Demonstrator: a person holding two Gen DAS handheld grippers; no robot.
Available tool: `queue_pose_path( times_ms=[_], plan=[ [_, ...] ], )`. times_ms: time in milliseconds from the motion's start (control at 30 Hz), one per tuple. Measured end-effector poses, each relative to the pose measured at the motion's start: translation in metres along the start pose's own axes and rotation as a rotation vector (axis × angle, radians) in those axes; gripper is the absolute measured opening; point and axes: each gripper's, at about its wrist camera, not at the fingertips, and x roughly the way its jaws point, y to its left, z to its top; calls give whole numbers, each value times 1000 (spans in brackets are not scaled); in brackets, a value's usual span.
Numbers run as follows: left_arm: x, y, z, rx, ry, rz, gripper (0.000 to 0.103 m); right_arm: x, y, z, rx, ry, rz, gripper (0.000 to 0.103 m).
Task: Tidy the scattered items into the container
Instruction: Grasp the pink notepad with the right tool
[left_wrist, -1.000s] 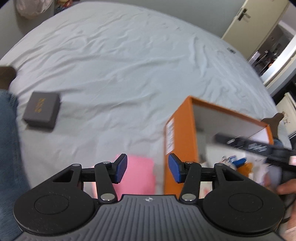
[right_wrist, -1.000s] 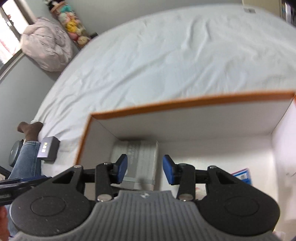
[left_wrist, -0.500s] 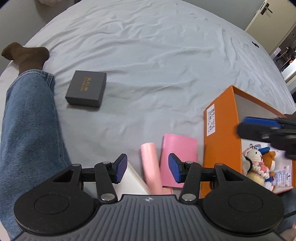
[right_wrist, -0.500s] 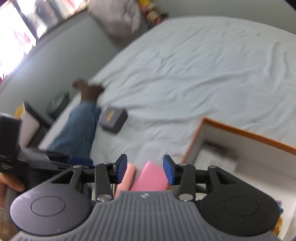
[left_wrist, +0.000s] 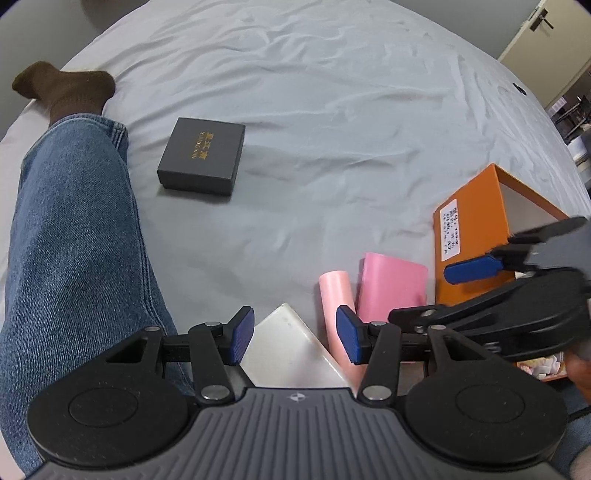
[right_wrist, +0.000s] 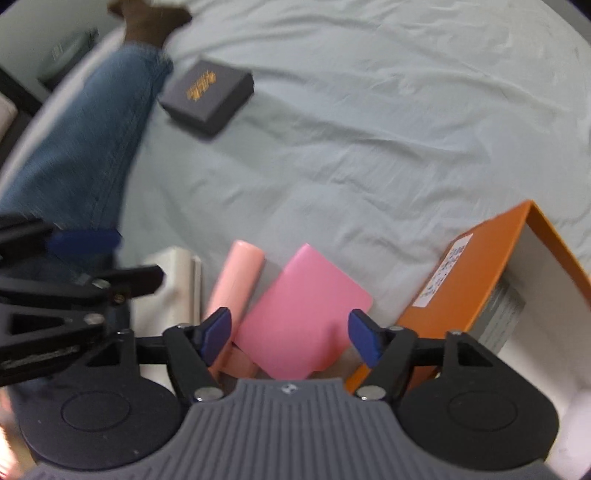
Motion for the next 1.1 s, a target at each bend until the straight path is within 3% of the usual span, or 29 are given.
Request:
queue_pose_path(
  times_ms=[133, 167, 300, 467, 667, 900, 967, 1033, 1100],
  plan=[
    [0, 1, 0, 6, -14, -8, 57, 7, 6, 7, -55, 50, -82, 69],
    [-1, 3, 1, 2, -19, -5, 57, 9, 8, 10, -62, 70, -75, 64],
    [0, 15, 0, -27, -18, -4, 57, 20, 18, 14, -102, 127, -90, 63],
    [1, 22, -5, -26, -9, -9, 57, 44, 6, 15, -8, 210, -41, 64],
    [5, 21, -10, -16, 4, -6, 57, 58, 12, 9, -53, 224, -78, 85],
    [5, 23, -10, -36, 1, -9, 57, 60, 4, 11, 2, 164, -64, 89],
    [4, 23, -10, -33, 2, -12, 57, 55, 1, 11, 27, 132, -54, 84],
    [5, 23, -10, -35, 4, -12, 57, 45, -3, 11, 48, 92, -37, 69],
    [5, 23, -11, -37, 4, -11, 57, 31, -7, 13, 61, 48, 10, 42]
  ],
)
